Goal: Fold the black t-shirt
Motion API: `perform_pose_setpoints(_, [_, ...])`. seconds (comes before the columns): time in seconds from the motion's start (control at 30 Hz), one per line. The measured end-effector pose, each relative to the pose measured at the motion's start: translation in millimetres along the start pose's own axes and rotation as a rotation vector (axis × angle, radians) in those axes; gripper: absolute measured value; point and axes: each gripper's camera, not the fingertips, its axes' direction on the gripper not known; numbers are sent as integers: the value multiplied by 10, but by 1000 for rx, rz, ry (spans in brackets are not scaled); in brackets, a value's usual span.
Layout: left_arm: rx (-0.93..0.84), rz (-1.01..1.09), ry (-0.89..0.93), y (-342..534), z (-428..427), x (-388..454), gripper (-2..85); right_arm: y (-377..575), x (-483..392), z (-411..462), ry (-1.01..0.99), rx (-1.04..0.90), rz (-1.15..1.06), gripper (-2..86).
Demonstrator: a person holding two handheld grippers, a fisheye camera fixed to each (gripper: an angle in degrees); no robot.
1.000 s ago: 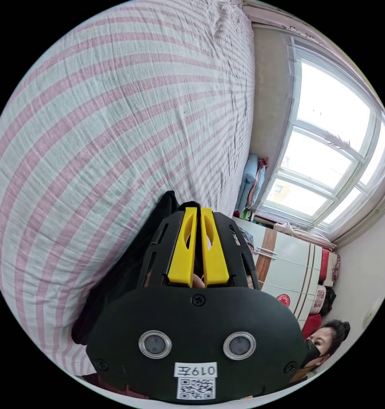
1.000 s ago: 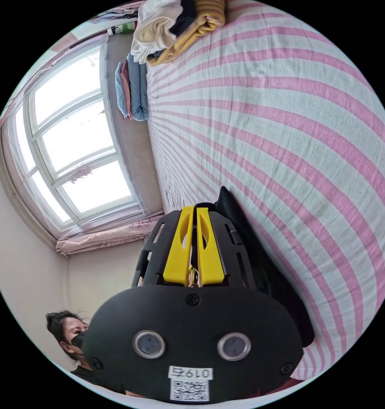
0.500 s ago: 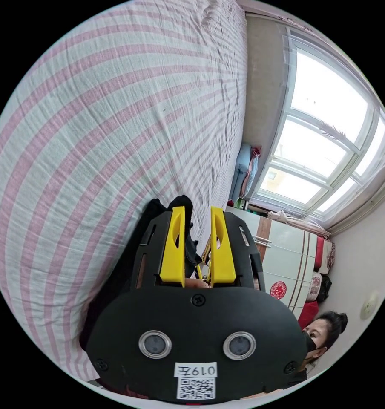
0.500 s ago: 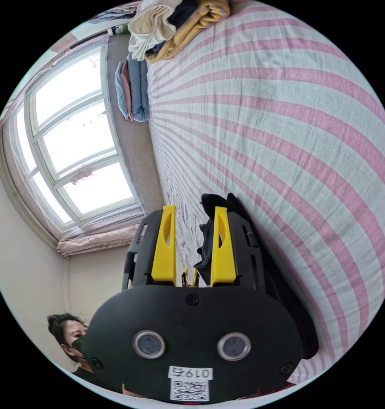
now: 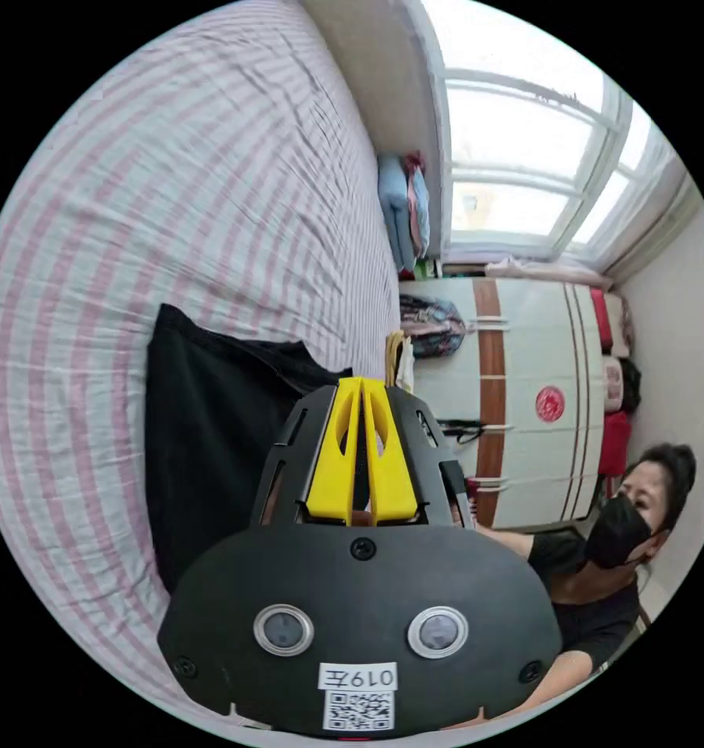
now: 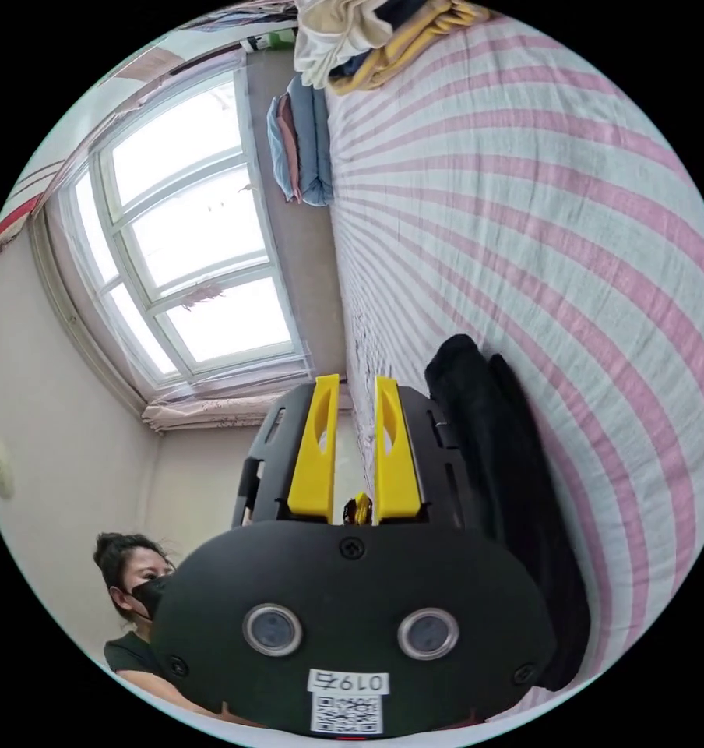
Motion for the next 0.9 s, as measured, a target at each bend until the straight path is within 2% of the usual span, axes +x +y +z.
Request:
perform_pose_setpoints(0.07, [-136,77,-90,-47,402,245,9,29,-112,-19,-54,34,-3,49])
perform_pose_setpoints(0.1, [-159,90,-116,-57,488,290,9,46,-316,52,-45,-20,-79,28])
perform_pose_setpoints(0.27, [-289,116,-172,-281,990,521,9,526,-1213,901,344,-490,-584,-6])
perform_pose_setpoints(0.33, [-324,126,-201,-372,1064,620,10,879,-1439,1296,573,-689,-806,-8])
perform_pose_setpoints(0.43, [-351,175,-282,-516,1083,861,10,1330,-1678,1655,852,-804,-1108,-9])
perform_pose_setpoints(0.53, [-380,257,-411,-633,1085,1163,10,1594,-1884,1875,1022,-825,-1299,-10])
perform_pose_setpoints(0.67, [-389,335,-564,-780,1051,1559,10,1605,-2195,1971,1079,-790,-1349,-10])
perform_pose_setpoints(0.9, [-250,298,-636,-1056,731,1945,10,1284,-2685,1928,1107,-753,-1218,-7])
